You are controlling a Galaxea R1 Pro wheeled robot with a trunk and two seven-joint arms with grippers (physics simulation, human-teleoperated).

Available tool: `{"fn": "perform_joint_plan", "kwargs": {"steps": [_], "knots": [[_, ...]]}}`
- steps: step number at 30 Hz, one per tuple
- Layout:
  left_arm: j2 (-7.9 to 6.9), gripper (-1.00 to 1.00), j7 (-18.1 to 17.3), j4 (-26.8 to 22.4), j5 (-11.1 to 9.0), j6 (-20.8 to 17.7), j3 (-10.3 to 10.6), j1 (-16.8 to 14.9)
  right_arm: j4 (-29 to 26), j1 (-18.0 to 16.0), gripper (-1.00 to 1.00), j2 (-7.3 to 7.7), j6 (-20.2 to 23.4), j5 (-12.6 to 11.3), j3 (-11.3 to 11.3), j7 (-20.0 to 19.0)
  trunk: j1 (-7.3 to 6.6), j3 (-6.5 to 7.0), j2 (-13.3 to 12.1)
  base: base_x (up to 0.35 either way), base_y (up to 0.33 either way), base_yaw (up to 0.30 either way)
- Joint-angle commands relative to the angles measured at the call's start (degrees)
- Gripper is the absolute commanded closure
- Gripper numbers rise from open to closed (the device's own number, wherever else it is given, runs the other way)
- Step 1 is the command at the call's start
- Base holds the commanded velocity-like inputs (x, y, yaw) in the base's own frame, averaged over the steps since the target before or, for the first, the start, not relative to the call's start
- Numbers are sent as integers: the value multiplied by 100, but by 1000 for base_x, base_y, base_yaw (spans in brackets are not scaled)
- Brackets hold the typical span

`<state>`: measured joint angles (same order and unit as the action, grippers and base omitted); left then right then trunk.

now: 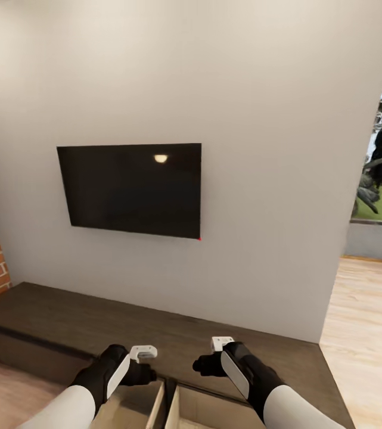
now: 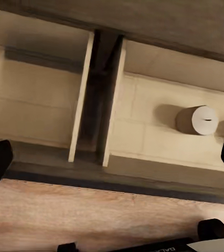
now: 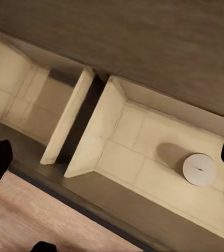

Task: Place each of the two pumpkins and all three candles from the living room inside a cabinet in the living room (use any cabinet), then make sure every cabinet is closed, and position the cauldron so it is next to a table in the living room.

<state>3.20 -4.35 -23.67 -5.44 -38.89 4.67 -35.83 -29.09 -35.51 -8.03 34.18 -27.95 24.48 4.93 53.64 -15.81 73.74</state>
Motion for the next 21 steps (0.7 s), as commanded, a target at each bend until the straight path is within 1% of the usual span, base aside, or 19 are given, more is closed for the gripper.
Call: {"fn": "perform_joint_plan", "kwargs": {"steps": [1,15,18,21], "knots": [[-7,-100,13,-6,-54,-22,43,-3,-9,-6,-100,3,18,-56,29,52,1,-8,6,0,327,285],[-12,-100,13,-6,-54,-22,43,-3,-12,-9,-100,-5,18,-44,38,52,1,-8,6,0,324,287],[-10,-100,13,-6,-54,-22,43,-3,-13,-5,-100,-5,17,-43,39,52,1,-8,6,0,200,288],[-9,-100,11,-6,-54,-22,43,-3,-10,-5,-100,-5,18,-39,39,52,1,-8,6,0,67,288]]}}
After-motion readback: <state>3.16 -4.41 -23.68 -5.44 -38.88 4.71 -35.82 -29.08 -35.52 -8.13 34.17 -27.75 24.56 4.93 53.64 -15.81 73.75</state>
